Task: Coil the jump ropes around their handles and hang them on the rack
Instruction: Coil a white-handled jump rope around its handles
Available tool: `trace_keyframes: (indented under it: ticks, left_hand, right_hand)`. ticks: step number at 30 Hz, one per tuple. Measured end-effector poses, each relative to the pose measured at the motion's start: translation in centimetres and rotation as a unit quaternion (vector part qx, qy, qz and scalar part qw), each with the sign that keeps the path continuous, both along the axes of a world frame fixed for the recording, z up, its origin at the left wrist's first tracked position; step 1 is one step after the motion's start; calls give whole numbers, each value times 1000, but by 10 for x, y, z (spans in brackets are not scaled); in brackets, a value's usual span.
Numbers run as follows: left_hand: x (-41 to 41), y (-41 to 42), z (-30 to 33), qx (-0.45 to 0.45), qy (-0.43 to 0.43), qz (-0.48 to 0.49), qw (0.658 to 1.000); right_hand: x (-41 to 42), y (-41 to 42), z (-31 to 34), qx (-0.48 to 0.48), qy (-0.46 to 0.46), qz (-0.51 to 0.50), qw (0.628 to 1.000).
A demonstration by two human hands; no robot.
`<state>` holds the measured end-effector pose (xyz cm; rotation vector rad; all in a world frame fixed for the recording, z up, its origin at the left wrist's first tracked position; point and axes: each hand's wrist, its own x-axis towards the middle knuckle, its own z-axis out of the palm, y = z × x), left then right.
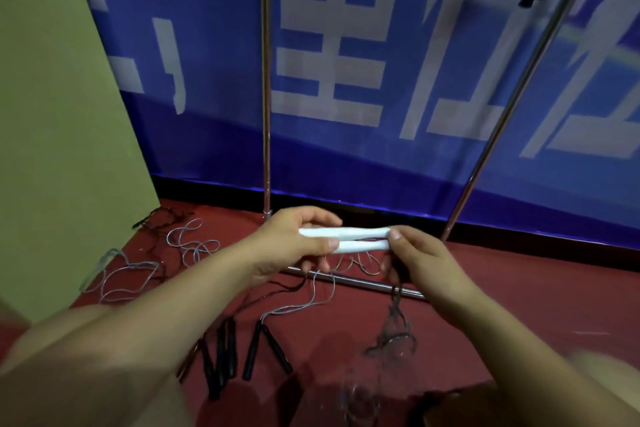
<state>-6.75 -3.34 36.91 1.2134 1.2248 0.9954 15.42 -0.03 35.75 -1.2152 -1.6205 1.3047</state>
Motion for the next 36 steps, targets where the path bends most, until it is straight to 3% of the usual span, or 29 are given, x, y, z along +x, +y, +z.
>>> trace_keyframes:
  ticks: [6,9,13,17,24,29,36]
  left_hand:
    - [-7,-2,3,-9,-49,125,991]
    - [-12,-1,14,7,-137,161,977]
    - [-14,1,22,6,-255,170,952]
    - [4,-5,21,-28,-291,150,945]
    - [21,-22,-6,-30,-187,190,963]
    - [20,-14,-8,-16,-254,215,943]
    - [15,0,-19,-27,-344,231,910]
  right_hand:
    - [-43,6,-6,-43,121,-50,991]
    - [-44,9,-2,-59,170,-48,983]
    - [-43,6,-2,-91,214,-63,971]
    - [-47,2,-4,-107,260,-77,956]
    - [-52,-19,-12,-89,137,-2,987]
    - [-58,-28,-10,-85,90,37,992]
    - [-73,-24,-16,-150,28,113,982]
